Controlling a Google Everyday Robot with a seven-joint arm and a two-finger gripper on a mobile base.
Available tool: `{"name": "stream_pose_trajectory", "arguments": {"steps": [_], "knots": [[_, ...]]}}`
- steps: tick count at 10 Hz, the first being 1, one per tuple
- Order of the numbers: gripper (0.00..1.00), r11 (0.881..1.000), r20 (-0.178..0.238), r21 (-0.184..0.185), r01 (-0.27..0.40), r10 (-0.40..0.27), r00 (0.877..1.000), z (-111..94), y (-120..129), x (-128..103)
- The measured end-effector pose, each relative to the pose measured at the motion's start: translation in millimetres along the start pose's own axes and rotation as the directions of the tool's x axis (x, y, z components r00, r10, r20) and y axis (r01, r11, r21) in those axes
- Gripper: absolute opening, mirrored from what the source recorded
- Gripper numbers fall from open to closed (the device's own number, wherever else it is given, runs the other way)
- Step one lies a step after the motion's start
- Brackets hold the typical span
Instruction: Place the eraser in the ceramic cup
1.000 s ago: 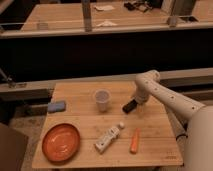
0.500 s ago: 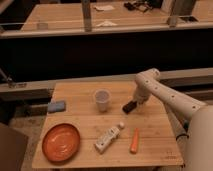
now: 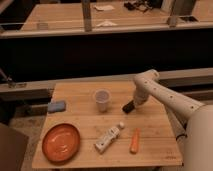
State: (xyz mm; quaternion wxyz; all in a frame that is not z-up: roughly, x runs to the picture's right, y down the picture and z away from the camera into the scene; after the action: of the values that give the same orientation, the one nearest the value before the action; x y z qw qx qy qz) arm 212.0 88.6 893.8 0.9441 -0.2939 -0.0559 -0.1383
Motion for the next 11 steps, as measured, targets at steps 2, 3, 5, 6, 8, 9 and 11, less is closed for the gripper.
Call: {"name": "stream_pose_trajectory", "arguments": {"steps": [2, 3, 5, 6, 8, 9, 11], "knots": [[0.04, 1.000, 0.000, 0.006, 0.016, -0.016, 1.000, -23, -7, -8], [0.04, 1.000, -0.003, 0.005, 0.023, -0.023, 1.000, -25, -7, -10], [0.04, 0.999, -0.016, 0.020, 0.030, -0.030, 0.999, -19, -10, -11], [0.08, 0.999, -0.016, 0.021, 0.035, -0.035, 0.999, -20, -14, -13], [0.28, 0.999, -0.002, 0.015, 0.048, -0.048, 0.999, -12, -12, -14], [0.39, 0.998, 0.004, 0.010, 0.057, -0.057, 0.998, -2, -9, -13], [0.61, 0.998, 0.005, 0.014, 0.067, -0.067, 0.998, 5, -10, -15]]}}
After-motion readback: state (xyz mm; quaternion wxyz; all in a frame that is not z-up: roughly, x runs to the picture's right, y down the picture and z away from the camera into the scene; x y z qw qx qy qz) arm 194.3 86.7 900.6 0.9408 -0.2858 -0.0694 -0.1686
